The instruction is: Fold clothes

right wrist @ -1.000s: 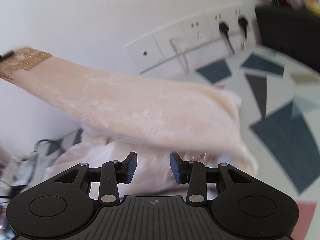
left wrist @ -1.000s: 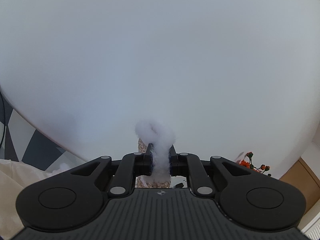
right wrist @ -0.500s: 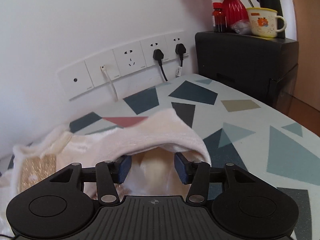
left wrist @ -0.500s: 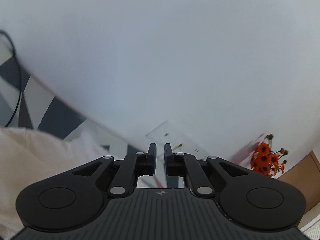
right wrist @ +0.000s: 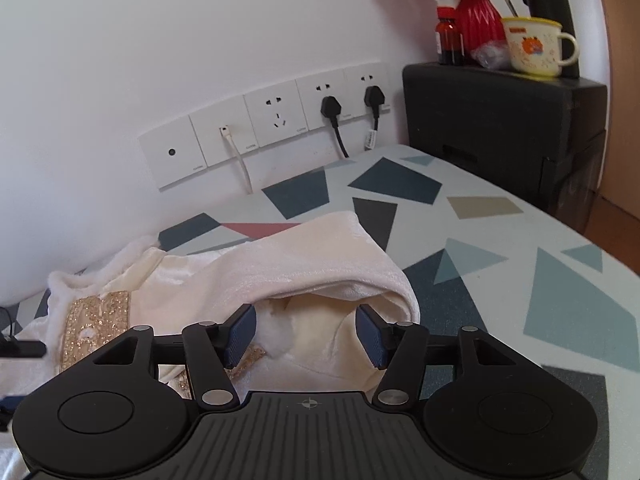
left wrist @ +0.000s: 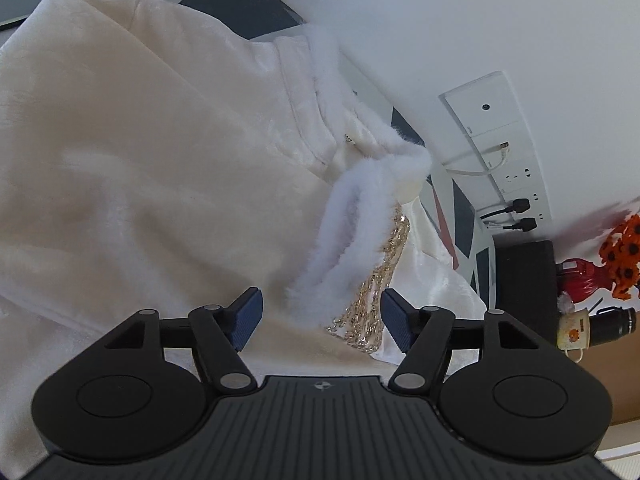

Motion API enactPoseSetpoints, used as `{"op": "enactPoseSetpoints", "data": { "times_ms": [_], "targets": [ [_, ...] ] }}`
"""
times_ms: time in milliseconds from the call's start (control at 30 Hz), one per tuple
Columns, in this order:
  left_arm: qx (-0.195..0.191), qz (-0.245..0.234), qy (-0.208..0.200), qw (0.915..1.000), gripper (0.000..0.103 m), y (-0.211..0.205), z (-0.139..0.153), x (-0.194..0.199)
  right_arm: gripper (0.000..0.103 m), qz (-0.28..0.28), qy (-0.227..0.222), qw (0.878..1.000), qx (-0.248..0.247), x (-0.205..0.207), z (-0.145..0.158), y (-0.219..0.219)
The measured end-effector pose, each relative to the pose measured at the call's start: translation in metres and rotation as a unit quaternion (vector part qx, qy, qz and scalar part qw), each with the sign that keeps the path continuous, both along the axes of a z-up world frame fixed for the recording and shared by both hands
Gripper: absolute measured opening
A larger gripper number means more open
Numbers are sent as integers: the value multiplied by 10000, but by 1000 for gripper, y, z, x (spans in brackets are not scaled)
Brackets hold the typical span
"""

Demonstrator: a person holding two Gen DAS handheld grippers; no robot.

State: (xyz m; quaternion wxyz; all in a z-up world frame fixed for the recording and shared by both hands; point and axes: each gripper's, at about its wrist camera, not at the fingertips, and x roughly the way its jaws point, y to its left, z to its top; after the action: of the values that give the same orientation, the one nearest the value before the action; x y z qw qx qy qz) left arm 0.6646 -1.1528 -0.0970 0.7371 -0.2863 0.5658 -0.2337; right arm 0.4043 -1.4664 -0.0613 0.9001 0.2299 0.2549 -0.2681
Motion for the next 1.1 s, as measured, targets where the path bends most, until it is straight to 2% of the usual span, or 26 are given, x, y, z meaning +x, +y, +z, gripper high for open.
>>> {"op": "enactPoseSetpoints", "data": {
  "times_ms": [100,200,233,267,300,433,467,500,600,733,867,1033,1067,1100],
  "targets": [
    [84,-95,-77,9999,66,-10,1,2,52,-22,-20,10000,34,-3,-1,-3],
    [273,-263,-389,9985,64,-22,6,4,52,-19,2,10000,33,-4,-3,-5],
    [375,-387,-641,9965,54,-26,10,3,53,-22,3,10000,49,-5,-3,-6],
    [472,-508,-890,9936,15,-30,15,1,53,-26,5,10000,64,-5,-4,-8],
    [516,-609,-1111,9906,12,-32,21,0,54,-29,6,10000,80,-6,-4,-9],
    [179,-499,-1653,9848,8,-25,52,-2,54,77,-26,10000,-26,-6,-3,-12],
    [87,-448,-1885,9810,8,-23,66,-1,54,117,-29,9999,-66,-6,-2,-13],
    [0,-403,-2129,9762,7,-21,81,0,54,147,-25,9998,-106,-5,-2,-13],
    [-177,-464,-3010,9523,7,-17,128,-2,56,152,-50,9998,-136,-2,0,-13],
    [-470,-393,-3527,9337,6,-3,171,-6,57,162,-90,9997,-157,2,3,-12],
    [-678,-150,-3644,9287,6,16,189,-11,58,317,-152,9992,-173,6,8,-7],
    [-885,92,-3372,9372,5,31,192,-7,58,695,-150,9956,-612,10,16,11],
    [-885,114,-3378,9370,5,31,193,-6,59,810,-153,9932,-817,12,18,17],
    [-885,134,-3385,9367,5,31,194,-5,65,963,-151,9894,-1078,13,20,25]
  ]
}}
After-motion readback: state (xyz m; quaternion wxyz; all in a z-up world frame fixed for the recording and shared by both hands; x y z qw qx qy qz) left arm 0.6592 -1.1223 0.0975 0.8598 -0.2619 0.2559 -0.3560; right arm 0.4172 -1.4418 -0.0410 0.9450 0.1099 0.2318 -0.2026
